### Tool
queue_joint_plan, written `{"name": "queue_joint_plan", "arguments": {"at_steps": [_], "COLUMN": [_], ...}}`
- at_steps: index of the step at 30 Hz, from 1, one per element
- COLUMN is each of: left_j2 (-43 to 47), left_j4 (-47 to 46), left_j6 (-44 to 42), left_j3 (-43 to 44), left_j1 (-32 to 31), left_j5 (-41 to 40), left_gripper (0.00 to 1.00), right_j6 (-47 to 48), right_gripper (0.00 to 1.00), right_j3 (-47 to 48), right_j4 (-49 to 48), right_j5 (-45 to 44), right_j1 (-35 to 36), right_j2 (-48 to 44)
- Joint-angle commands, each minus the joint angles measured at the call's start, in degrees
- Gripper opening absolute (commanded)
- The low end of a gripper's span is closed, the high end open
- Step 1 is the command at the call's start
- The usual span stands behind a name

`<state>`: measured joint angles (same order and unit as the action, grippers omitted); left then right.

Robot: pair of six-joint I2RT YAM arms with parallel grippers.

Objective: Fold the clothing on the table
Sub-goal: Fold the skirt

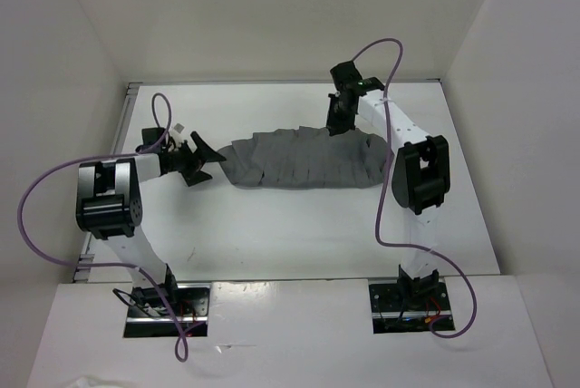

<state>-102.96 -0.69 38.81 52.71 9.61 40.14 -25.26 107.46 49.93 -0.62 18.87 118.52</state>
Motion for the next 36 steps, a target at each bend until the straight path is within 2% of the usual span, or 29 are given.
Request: {"name": "queue_joint_plan", "arguments": {"at_steps": [1, 14, 17, 21, 22, 23, 25, 26, 32, 36], "left_j2": [-3.9, -11.7, -13.1, -14.9, -15.6, -15.6, -16.1, -16.1, -10.3, -8.3], "left_j4": [-5.9, -9.6, -10.1, -11.2, -11.7, -11.7, -12.3, -12.3, -10.7, -7.8], "left_j6": [3.4, 5.8, 6.4, 7.4, 7.4, 7.4, 8.1, 8.8, 7.7, 6.2], "left_j3": [-1.6, 5.7, 6.5, 8.4, 8.4, 9.0, 9.0, 9.0, 10.1, 12.2], "left_j1": [-1.6, -12.3, -13.8, -15.7, -15.7, -15.7, -16.2, -16.2, -14.1, -13.6], "left_j5": [1.0, 1.6, 1.6, 2.3, 2.3, 3.1, 3.1, 3.1, 3.4, 3.4], "left_gripper": [1.0, 1.0, 0.96, 0.6, 0.4, 0.27, 0.06, 0.0, 0.0, 0.0], "right_j6": [1.3, 1.3, 1.3, 1.3, 1.3, 1.3, 1.3, 2.1, 4.3, 5.4], "right_gripper": [0.02, 0.02, 0.02, 0.02, 0.02, 0.02, 0.02, 0.02, 0.0, 0.0], "right_j3": [1.7, -0.5, -0.5, -1.6, -1.6, -2.2, -2.9, -3.5, -10.5, -12.4], "right_j4": [1.7, 2.8, 2.8, 2.8, 2.8, 2.8, 2.0, 2.0, -1.2, -2.5], "right_j5": [-1.5, -4.4, -4.4, -3.9, -3.9, -3.3, -0.4, 1.3, 18.0, 22.8], "right_j1": [0.0, 0.0, 0.0, 0.0, 0.0, 0.0, 0.0, 0.0, 0.0, 0.6], "right_j2": [0.2, -0.8, -0.8, -0.8, -0.8, -1.4, -2.0, -2.5, -4.7, -3.2]}}
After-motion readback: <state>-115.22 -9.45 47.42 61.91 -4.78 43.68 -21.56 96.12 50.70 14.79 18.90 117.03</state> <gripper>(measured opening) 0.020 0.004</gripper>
